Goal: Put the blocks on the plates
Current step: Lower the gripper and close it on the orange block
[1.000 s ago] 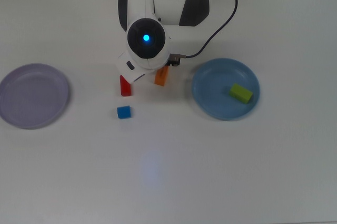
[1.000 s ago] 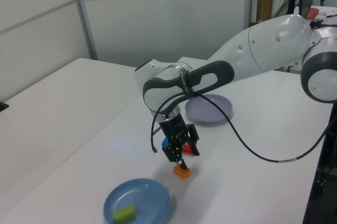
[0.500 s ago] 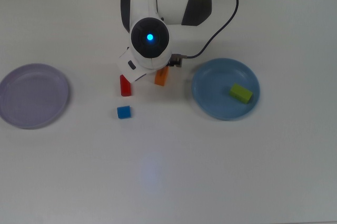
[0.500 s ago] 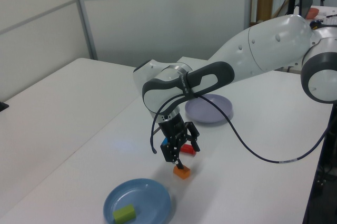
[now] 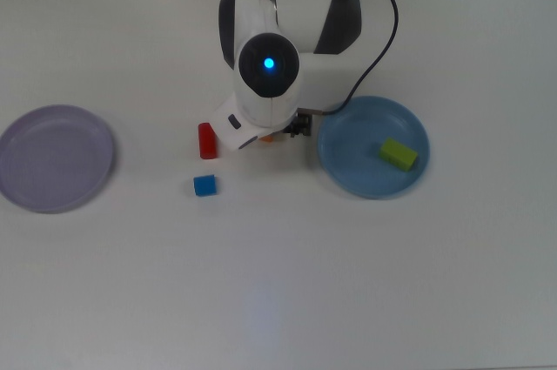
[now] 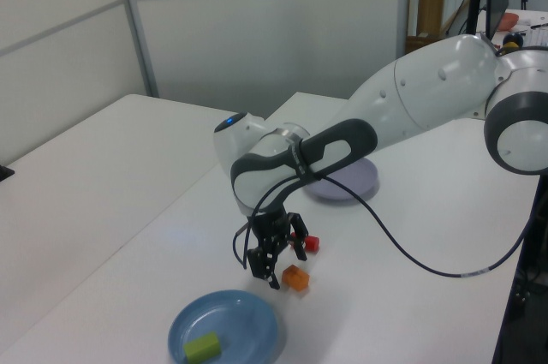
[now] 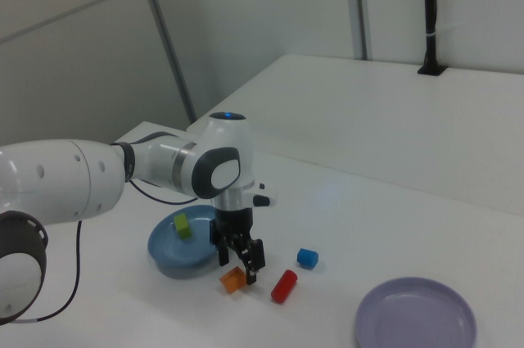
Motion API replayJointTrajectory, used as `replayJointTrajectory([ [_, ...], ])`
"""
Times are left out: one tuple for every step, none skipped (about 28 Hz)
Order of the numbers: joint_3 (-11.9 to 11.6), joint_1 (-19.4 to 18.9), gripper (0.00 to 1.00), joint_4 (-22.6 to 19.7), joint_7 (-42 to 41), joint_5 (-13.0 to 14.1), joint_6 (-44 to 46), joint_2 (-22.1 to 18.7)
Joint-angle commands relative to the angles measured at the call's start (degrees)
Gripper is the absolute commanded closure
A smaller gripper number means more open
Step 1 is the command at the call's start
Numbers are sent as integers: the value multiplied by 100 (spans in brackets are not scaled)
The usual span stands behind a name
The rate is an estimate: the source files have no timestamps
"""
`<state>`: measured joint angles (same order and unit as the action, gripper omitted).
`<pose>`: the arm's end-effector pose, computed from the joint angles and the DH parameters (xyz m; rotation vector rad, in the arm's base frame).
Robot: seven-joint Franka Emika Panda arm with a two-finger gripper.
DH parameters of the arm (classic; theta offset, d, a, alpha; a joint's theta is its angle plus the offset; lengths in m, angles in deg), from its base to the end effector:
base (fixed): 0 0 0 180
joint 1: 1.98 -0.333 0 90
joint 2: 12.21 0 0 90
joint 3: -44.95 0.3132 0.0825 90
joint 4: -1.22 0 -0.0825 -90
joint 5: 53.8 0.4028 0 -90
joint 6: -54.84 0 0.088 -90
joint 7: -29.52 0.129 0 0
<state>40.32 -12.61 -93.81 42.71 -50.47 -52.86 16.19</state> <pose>0.6484 0.0777 0.2690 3.0725 -0.2252 -0.4200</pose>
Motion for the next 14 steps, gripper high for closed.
replayJointTrajectory([
  [-29, -44, 6, -156, 149, -95, -120, -72],
  [-29, -44, 12, -165, 123, -95, -111, -72],
  [-29, -53, 19, -182, 123, -95, -111, -72],
  [-29, -44, 27, -200, 114, -95, -111, -80],
  [-38, -44, 34, -200, 114, -95, -111, -72],
  [-29, -44, 42, -200, 114, -95, -111, -80],
  [-38, -44, 59, -200, 114, -95, -111, -81],
  [-38, -44, 65, -200, 105, -95, -102, -81],
  [-38, -44, 72, -200, 114, -95, -102, -81],
  [-38, -44, 80, -200, 114, -95, -93, -81],
  [-38, -44, 86, -200, 114, -95, -93, -81],
  [-38, -44, 91, -200, 114, -95, -93, -81],
  [-38, -44, 100, -200, 131, -95, -93, -81],
  [-38, -36, 100, -200, 131, -95, -93, -81],
])
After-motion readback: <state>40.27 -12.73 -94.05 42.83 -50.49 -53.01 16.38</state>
